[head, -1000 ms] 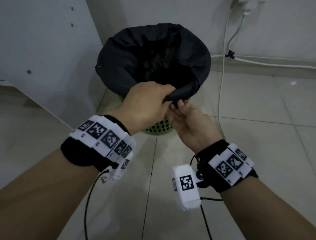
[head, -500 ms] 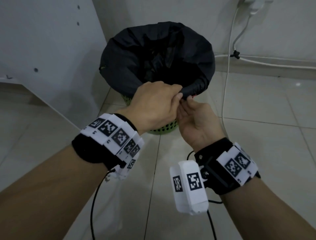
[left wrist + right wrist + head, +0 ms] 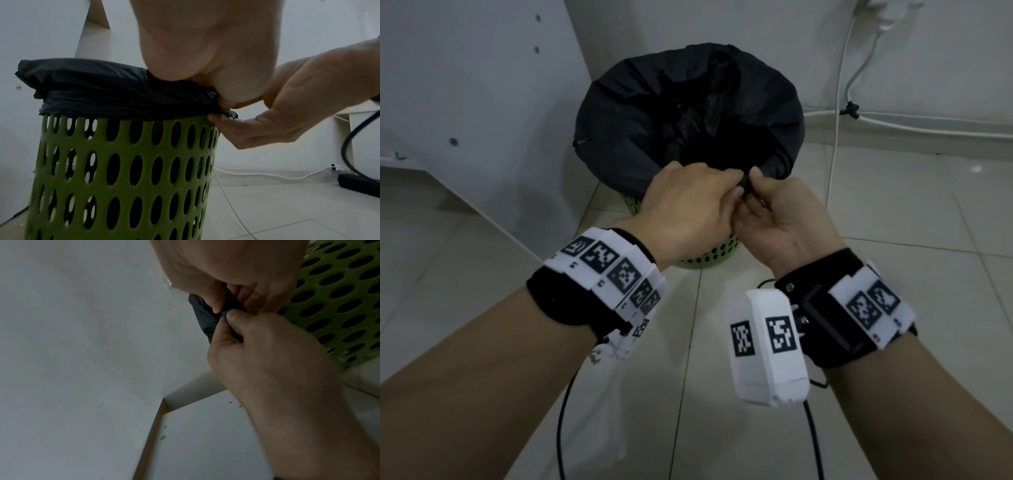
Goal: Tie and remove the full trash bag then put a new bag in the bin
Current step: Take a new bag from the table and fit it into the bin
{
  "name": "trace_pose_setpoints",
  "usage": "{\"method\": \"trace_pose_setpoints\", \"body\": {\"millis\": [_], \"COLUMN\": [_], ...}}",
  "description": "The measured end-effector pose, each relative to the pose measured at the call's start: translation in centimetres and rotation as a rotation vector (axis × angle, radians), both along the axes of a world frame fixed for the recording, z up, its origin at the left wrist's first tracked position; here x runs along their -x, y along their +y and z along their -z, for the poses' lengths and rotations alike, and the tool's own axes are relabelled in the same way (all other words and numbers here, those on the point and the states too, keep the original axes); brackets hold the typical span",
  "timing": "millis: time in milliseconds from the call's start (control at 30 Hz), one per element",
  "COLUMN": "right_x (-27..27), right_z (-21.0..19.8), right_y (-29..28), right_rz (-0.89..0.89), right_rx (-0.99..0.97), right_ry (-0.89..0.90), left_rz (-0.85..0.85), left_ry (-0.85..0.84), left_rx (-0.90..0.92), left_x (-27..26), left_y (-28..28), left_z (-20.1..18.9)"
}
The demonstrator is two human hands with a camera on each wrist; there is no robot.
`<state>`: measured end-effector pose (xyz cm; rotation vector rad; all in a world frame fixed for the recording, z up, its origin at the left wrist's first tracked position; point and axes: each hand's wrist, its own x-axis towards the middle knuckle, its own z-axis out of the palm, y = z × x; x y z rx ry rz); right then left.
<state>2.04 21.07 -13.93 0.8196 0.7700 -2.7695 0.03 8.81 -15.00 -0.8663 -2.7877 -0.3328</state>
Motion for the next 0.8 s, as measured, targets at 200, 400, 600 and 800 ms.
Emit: {"method": "trace_pose_setpoints", "body": {"millis": [200,400,600,800], "right_x": [-0.1,0.3,-0.3,1.2], "right_z": [1.3,1.2,1.8,2.6], "right_y": [0.9,0.9,1.1,0.5], "right_rz": [-0.020,0.005,-0.107,-0.008], "right_rx": [-0.076,-0.120,-0.324,-0.134], "right_ry": [0.112,0.102,0.102,0.111], "left_rz": [0.024,0.061,-0.023,-0.730], "left_ry": [0.041,0.072,0.088,-0.406], "left_rx": [0.019,0.022,-0.184,-0.925], "left_x": [0.1,0.5,1.1,1.4], "left_y": [0.0,-1.4,-5.0,-7.1], "left_z": [0.0,0.1,0.6,2.5]}}
